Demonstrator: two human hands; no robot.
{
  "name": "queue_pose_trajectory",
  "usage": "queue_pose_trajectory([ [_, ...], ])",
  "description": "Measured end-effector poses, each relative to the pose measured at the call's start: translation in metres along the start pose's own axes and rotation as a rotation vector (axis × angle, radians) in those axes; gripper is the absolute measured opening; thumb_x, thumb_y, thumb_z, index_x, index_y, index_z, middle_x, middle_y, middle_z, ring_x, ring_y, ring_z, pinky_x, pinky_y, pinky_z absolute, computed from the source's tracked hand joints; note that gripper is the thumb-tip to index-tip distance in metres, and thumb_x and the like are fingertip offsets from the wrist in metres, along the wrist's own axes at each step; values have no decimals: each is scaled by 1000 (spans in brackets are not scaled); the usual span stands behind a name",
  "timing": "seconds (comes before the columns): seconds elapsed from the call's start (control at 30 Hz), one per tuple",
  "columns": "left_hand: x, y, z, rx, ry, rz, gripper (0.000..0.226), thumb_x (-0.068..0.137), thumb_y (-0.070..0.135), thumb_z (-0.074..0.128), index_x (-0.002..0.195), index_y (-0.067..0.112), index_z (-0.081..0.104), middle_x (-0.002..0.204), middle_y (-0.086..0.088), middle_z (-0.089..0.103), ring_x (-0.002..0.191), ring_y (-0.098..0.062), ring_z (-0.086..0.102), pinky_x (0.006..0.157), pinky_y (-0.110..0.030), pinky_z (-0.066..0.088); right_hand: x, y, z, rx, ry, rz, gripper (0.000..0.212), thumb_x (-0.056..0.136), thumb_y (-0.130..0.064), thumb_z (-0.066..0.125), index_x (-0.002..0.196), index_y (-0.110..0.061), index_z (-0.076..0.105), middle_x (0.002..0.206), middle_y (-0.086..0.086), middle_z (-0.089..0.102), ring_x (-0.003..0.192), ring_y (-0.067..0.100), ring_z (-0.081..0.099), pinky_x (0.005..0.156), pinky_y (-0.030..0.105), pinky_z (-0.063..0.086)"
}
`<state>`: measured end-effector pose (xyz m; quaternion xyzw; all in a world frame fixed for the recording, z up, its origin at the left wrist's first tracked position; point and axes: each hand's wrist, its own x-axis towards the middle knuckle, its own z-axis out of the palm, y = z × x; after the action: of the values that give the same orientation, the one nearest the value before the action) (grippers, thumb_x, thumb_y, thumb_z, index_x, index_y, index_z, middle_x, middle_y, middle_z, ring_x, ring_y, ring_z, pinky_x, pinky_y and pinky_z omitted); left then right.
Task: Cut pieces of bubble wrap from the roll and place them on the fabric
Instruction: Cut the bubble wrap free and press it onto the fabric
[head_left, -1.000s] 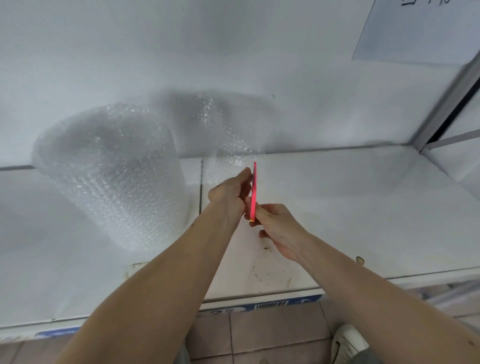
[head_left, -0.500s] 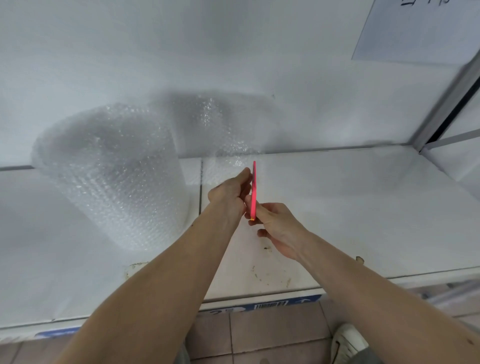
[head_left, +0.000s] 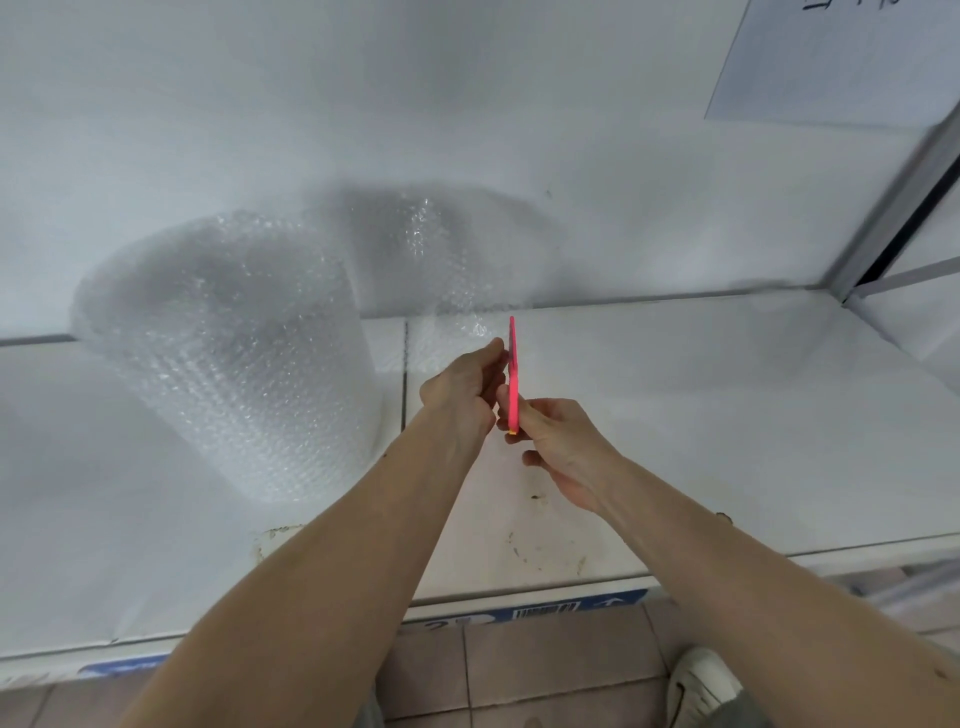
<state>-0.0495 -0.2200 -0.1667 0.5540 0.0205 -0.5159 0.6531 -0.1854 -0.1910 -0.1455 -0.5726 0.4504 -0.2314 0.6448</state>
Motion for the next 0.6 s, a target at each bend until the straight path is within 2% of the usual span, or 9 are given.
queue_pose_trajectory([
  [0.1,-4,3,2,-40,8,-27,20,69,19,84,82,8,73,73,-2,72,62,-17,67,66,-28,55,-2,1,1,9,-4,0,47,88,-53,63,88,-7,72,87,6,63,80,15,54,68,29,40],
  [0.2,-4,7,4,-142,-11,-37,24,68,24,88,71,10,69,63,-1,69,52,-14,63,62,-28,55,-3,3,3,11,-7,1,48,88,-52,63,89,-6,73,88,7,64,80,15,54,68,29,41],
  [0.3,1,7,2,-165,4,-8,22,72,18,85,86,5,73,67,-3,71,58,-13,66,72,-26,59,-3,4,5,6,-15,-6,47,88,-53,62,90,-7,73,88,6,64,81,14,55,68,29,41],
  [0.43,-1,3,2,-169,-28,-15,17,74,16,84,83,5,74,73,-3,72,60,-14,69,59,-26,54,0,1,5,12,-22,-10,47,88,-56,61,86,-10,72,94,7,68,83,14,56,69,29,42],
  [0.6,-3,4,1,-173,-43,-30,15,75,16,83,81,6,74,75,-3,73,60,-14,69,57,-26,53,2,0,7,16,-23,-24,48,89,-56,60,86,-9,72,94,6,68,83,14,57,70,30,42],
])
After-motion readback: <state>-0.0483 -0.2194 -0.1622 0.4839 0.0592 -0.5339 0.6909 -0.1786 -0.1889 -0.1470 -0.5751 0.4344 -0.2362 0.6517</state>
